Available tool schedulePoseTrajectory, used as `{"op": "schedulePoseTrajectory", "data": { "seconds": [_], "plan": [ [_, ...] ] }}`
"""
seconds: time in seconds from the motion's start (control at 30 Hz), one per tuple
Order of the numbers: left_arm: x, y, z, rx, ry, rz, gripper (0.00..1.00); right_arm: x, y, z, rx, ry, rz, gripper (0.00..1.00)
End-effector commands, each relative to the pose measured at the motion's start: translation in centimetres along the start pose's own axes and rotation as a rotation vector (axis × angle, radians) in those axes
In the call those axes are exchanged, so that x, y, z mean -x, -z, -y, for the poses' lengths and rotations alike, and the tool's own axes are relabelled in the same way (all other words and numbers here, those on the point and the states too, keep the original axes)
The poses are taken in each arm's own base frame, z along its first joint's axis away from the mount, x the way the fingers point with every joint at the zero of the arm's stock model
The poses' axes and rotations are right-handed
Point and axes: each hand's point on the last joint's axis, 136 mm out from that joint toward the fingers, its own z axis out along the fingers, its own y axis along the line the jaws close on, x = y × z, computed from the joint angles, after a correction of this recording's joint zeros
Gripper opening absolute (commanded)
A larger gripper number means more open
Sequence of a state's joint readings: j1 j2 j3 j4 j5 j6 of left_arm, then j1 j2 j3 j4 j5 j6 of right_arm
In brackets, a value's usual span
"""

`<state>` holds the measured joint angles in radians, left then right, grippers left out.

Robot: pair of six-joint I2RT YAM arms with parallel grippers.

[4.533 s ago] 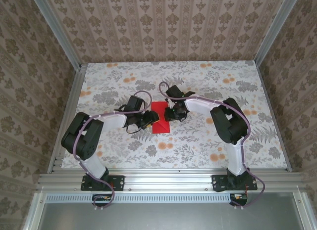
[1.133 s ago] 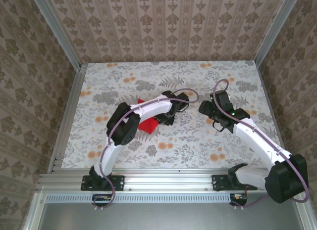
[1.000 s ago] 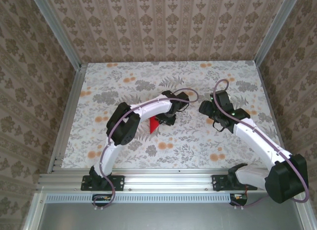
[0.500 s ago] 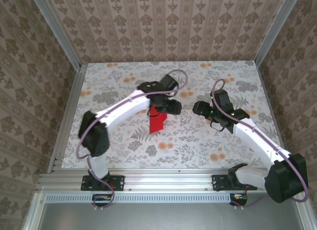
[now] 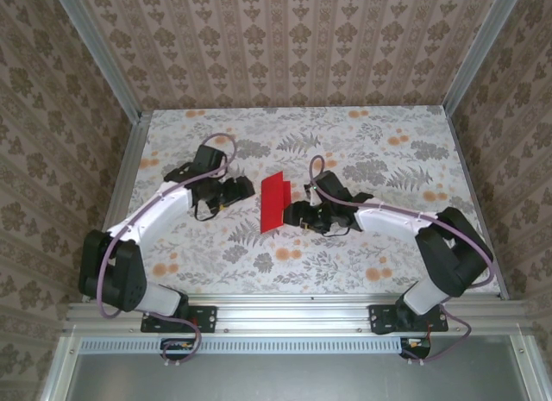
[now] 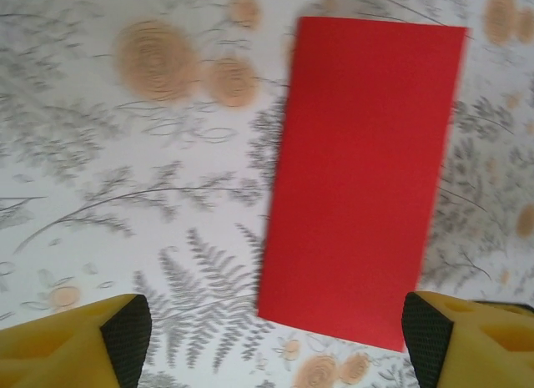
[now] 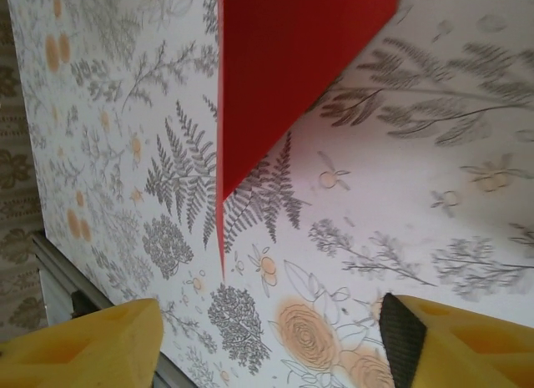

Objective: Fold a paper plane with a square sheet of paper (pick it up from the middle)
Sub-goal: Rotate the paper at the center of the table.

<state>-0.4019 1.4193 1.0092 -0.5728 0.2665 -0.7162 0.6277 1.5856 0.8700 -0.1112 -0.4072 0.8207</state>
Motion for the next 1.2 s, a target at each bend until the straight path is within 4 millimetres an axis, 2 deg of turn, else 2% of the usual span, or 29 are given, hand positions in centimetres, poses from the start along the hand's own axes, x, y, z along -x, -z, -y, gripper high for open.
{"op": "schedulePoseTrajectory", "data": {
  "seconds": [0.0, 0.13, 0.27, 0.37, 0.5, 0.57, 0.73, 0.83, 0.93, 0.97, 1.03, 1.17],
  "plan": [
    [0.8, 1.0, 0.0, -0.054, 0.039, 0.044, 0.83, 0.7, -0.5, -2.0, 0.049, -0.034, 0.004, 0.65],
    [0.8, 0.9, -0.9, -0.05, 0.063, 0.048, 0.84, 1.2, -1.5, -1.6, 0.044, -0.065, 0.012, 0.52],
    [0.7, 0.8, -1.2, -0.05, 0.071, 0.046, 0.84, 1.8, -2.2, -2.0, 0.071, -0.088, 0.026, 0.45],
    [0.7, 0.6, -1.3, -0.054, 0.072, 0.042, 0.84, 1.7, -2.9, -2.1, 0.09, -0.11, 0.01, 0.36],
    [0.7, 0.4, -1.0, -0.071, 0.062, 0.035, 0.84, 1.4, -2.9, -2.1, 0.103, -0.122, 0.003, 0.1],
    [0.7, 0.2, -0.7, -0.094, 0.052, 0.031, 0.85, 1.0, -2.6, -1.8, 0.085, -0.125, -0.019, 0.02],
    [0.1, -0.5, 2.0, -0.208, -0.009, -0.008, 0.86, -1.4, -1.0, 1.1, -0.065, -0.103, -0.139, 0.0],
    [-0.5, -1.6, 4.3, -0.269, -0.06, -0.041, 0.82, -3.0, 0.6, 2.9, -0.144, -0.081, -0.23, 0.0],
    [-0.7, -3.1, 6.4, -0.326, -0.088, -0.069, 0.72, -3.9, 1.8, 4.1, -0.195, -0.082, -0.288, 0.0],
    [-1.5, -3.8, 7.5, -0.337, -0.117, -0.091, 0.67, -4.0, 2.1, 4.4, -0.206, -0.086, -0.295, 0.0],
    [-1.9, -5.0, 8.7, -0.347, -0.139, -0.114, 0.59, -3.9, 2.3, 4.8, -0.216, -0.087, -0.3, 0.0],
    [-2.5, -7.6, 9.9, -0.378, -0.146, -0.157, 0.47, -3.5, 2.1, 4.8, -0.224, -0.079, -0.308, 0.0]
  ]
}}
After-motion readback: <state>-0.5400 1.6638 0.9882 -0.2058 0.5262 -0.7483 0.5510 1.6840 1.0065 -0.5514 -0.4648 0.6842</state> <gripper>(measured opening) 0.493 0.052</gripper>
